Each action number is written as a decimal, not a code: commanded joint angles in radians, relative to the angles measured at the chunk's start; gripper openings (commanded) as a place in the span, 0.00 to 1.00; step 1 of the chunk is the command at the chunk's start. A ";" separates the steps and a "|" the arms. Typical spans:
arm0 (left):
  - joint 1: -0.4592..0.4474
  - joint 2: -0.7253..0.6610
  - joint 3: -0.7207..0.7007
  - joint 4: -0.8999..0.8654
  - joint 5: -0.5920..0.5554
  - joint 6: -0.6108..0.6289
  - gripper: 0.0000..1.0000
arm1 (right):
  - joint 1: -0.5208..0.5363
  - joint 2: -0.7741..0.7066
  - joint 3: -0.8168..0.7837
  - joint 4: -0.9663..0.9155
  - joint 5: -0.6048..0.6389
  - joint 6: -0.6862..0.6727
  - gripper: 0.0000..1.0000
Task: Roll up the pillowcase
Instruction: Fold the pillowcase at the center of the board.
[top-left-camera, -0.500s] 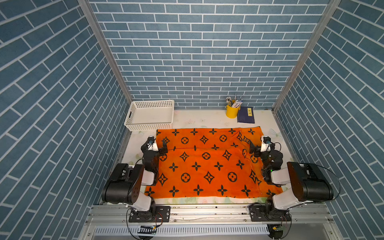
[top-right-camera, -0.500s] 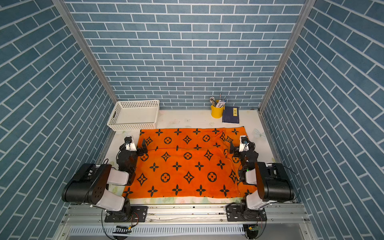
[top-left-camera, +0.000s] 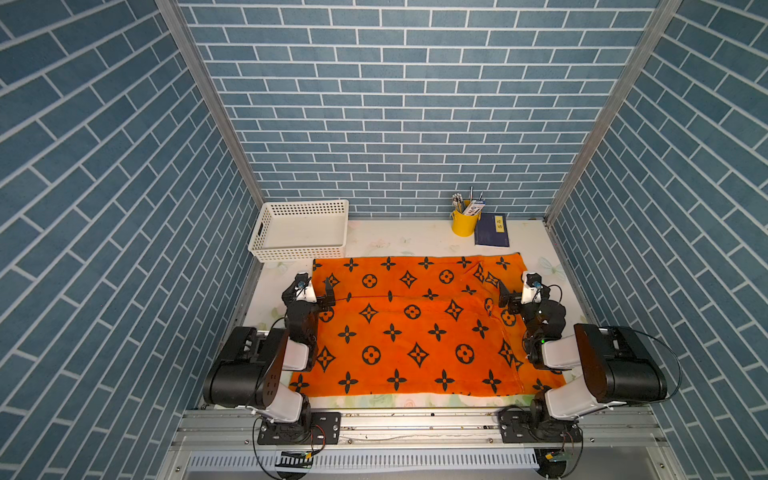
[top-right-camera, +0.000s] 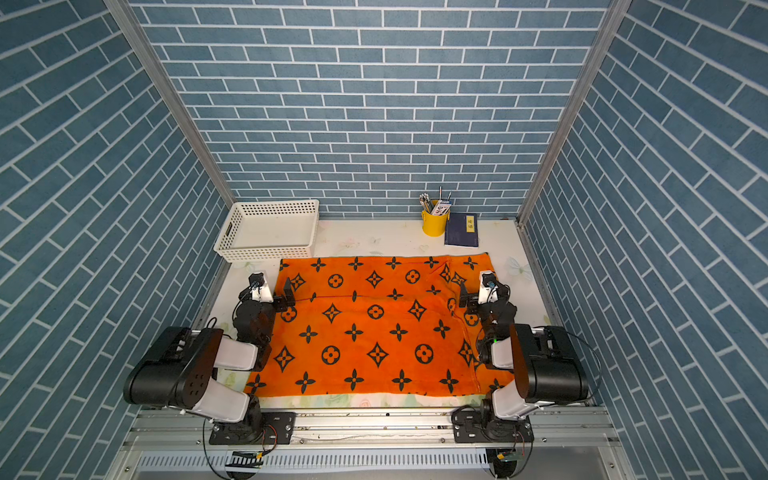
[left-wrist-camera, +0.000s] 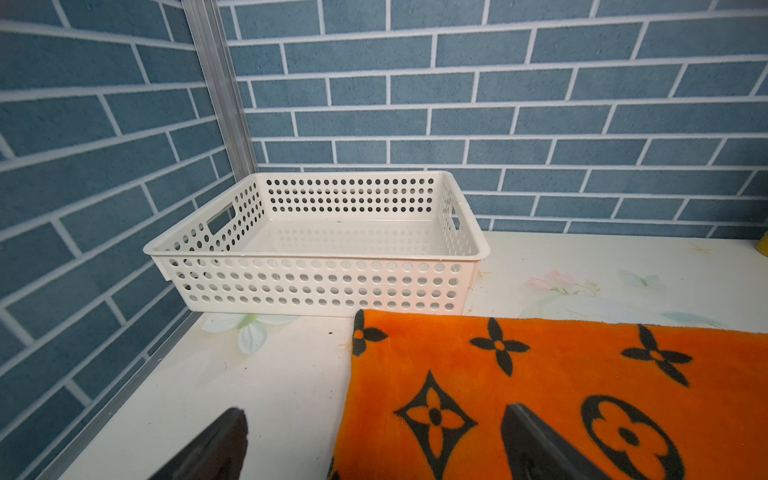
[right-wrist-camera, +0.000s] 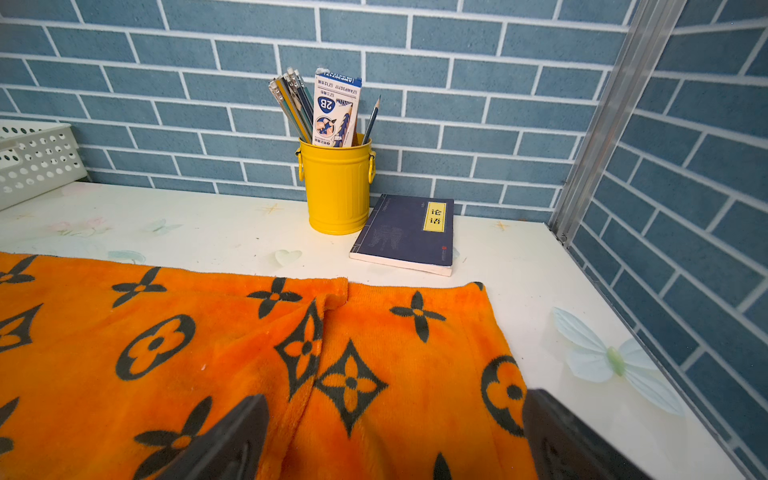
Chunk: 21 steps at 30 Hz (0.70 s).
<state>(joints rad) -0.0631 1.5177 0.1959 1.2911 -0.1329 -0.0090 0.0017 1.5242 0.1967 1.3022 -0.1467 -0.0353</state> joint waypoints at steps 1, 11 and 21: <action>0.008 -0.002 0.012 -0.002 0.009 0.009 1.00 | 0.003 0.010 0.014 0.000 -0.009 -0.021 1.00; 0.022 -0.160 0.127 -0.339 -0.095 -0.045 1.00 | 0.004 -0.051 0.018 -0.055 0.140 0.029 1.00; 0.067 -0.138 0.671 -1.204 -0.134 -0.342 1.00 | -0.018 -0.176 0.366 -0.777 0.405 0.502 1.00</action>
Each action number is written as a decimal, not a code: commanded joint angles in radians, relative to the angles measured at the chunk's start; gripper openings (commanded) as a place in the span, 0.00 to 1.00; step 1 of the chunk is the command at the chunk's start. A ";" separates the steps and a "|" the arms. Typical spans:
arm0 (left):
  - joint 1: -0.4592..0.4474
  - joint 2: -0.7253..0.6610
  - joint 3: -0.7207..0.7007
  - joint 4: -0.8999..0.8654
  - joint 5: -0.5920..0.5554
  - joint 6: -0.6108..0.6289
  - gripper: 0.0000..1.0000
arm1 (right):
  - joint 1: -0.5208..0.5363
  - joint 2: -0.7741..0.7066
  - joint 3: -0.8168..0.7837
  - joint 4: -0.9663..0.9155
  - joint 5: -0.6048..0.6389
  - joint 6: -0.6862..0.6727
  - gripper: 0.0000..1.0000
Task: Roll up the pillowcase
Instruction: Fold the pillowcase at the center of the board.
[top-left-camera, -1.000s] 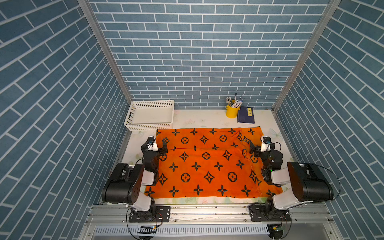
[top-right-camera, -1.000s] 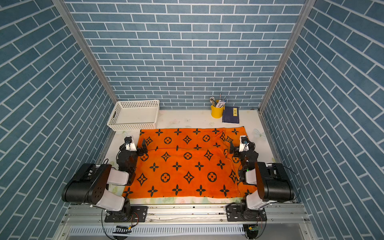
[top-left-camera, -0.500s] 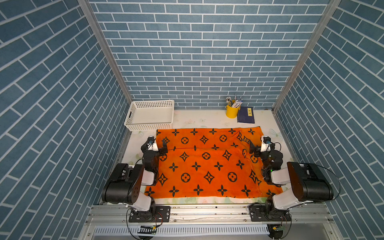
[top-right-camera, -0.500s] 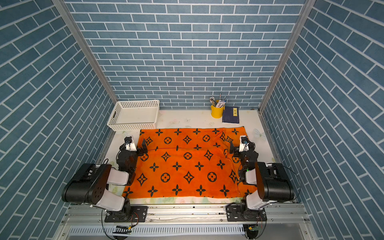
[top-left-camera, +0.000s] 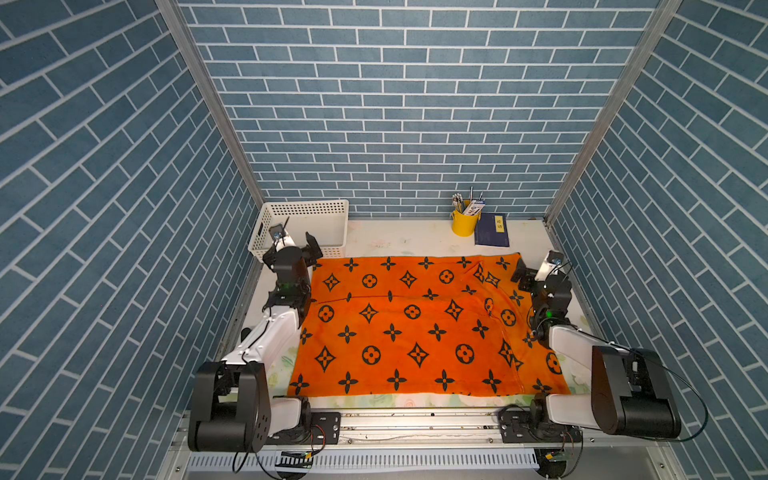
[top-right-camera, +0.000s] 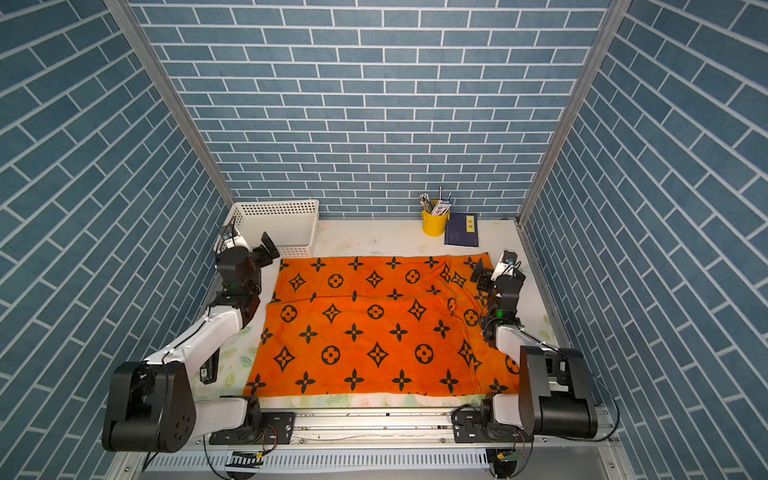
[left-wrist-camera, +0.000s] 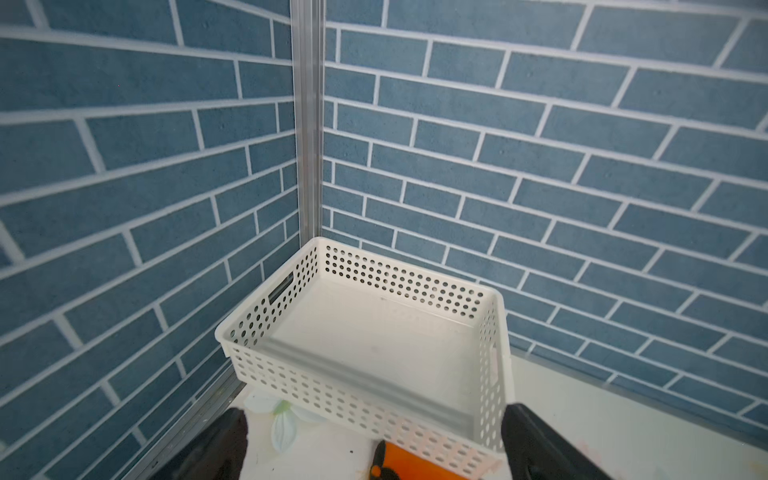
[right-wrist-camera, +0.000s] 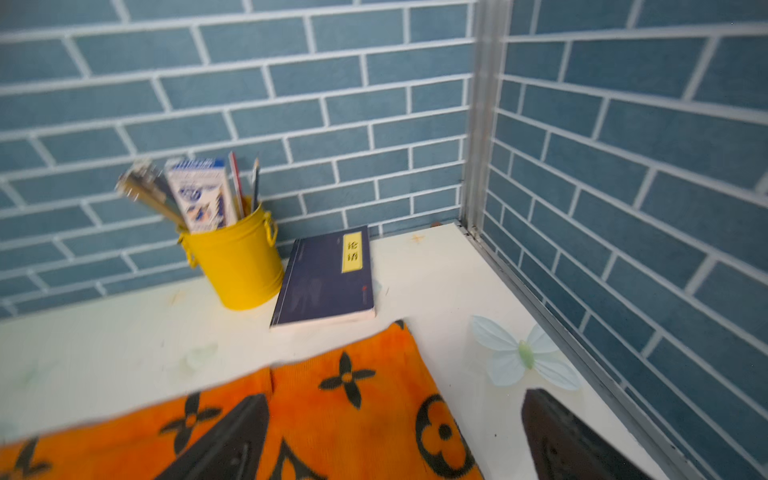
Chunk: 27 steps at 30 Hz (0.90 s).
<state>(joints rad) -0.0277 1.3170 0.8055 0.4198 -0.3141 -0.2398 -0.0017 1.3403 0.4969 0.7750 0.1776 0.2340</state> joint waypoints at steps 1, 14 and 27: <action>0.046 0.087 0.084 -0.350 0.117 -0.126 0.99 | -0.022 0.025 0.079 -0.238 0.030 0.231 1.00; 0.087 0.442 0.238 -0.392 0.399 -0.223 0.73 | -0.024 0.161 0.328 -0.394 -0.158 0.184 1.00; 0.099 0.618 0.372 -0.407 0.407 -0.181 0.70 | -0.025 0.284 0.464 -0.487 -0.207 0.179 1.00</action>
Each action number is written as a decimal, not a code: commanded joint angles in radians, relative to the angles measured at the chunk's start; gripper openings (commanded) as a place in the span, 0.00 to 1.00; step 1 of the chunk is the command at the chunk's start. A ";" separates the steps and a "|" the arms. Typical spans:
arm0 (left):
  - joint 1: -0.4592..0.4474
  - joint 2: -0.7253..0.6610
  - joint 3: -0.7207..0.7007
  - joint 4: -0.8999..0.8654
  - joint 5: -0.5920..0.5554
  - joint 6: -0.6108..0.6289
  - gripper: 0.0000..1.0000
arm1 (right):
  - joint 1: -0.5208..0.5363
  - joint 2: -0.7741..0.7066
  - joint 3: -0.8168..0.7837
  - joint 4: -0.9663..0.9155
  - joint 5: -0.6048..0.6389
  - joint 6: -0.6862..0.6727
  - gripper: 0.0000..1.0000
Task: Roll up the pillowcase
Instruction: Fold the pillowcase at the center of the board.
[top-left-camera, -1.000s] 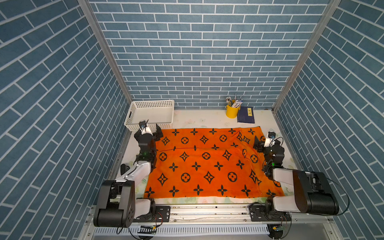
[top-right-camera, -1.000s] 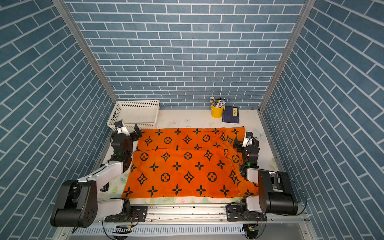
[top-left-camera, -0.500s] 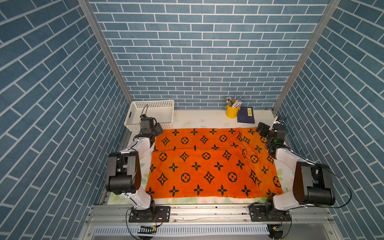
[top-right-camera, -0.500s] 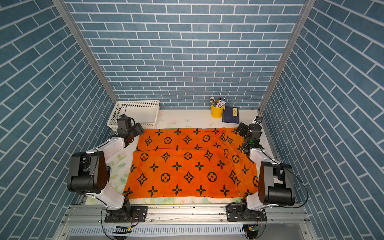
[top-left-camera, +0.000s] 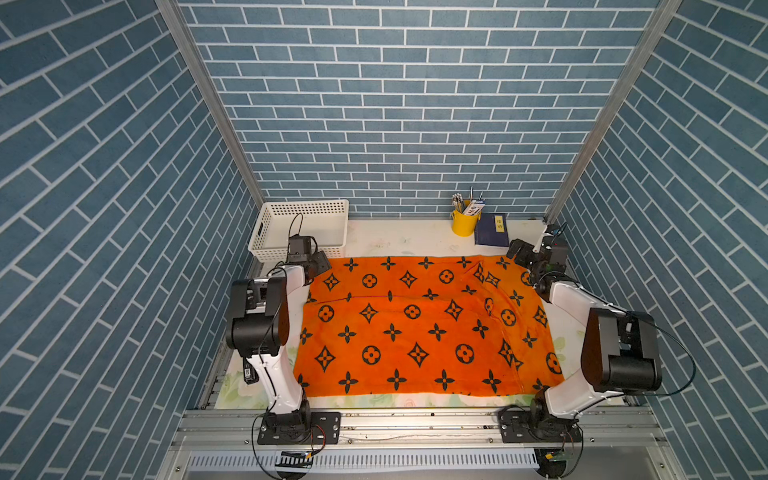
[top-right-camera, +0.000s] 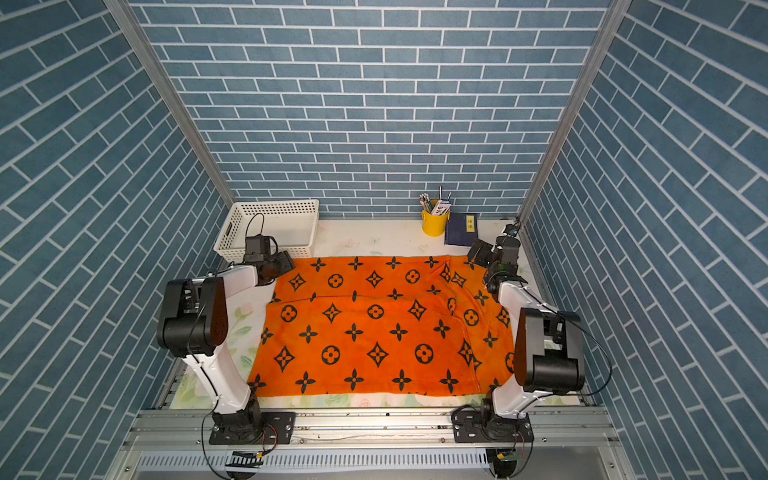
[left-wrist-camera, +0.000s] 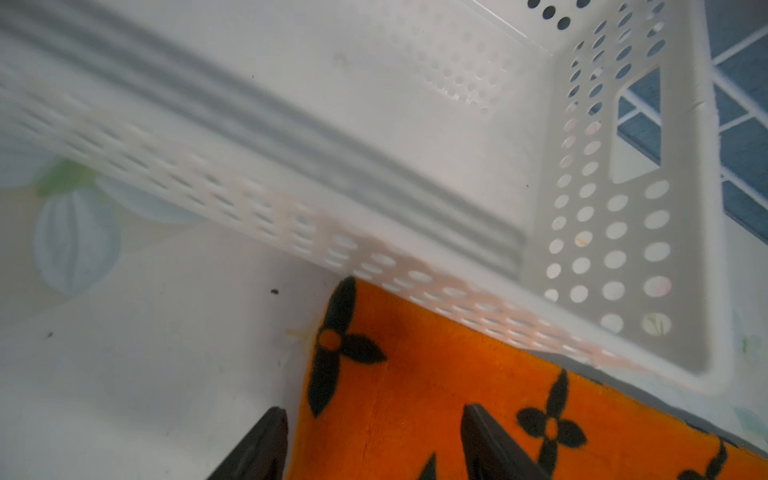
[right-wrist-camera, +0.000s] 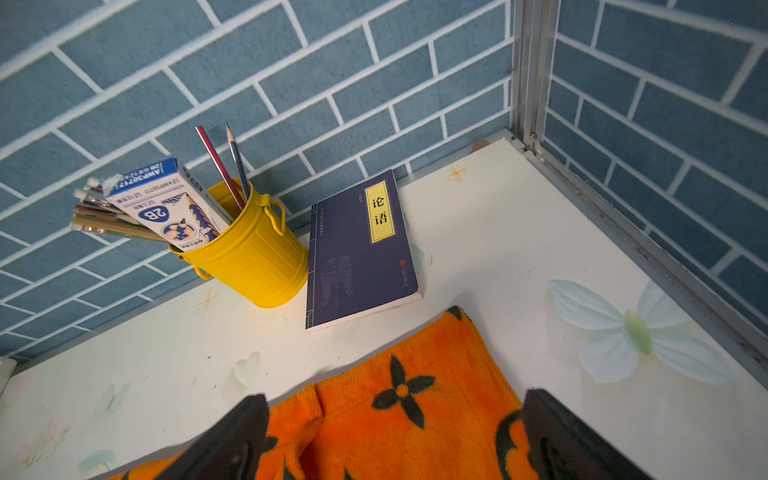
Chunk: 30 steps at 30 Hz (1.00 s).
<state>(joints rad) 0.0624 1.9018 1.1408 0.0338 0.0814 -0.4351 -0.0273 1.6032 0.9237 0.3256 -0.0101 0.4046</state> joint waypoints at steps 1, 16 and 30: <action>0.010 0.046 0.048 -0.021 0.015 0.012 0.70 | 0.001 0.025 0.044 -0.038 -0.022 0.010 1.00; 0.010 0.176 0.159 -0.047 0.017 -0.004 0.68 | 0.002 0.055 0.060 -0.046 -0.025 0.009 1.00; 0.010 0.160 0.138 0.011 -0.043 -0.054 0.04 | -0.003 0.164 0.162 -0.158 0.016 -0.010 0.82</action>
<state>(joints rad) 0.0669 2.0834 1.2995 0.0185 0.0456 -0.4767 -0.0273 1.7168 1.0260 0.2363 -0.0189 0.3985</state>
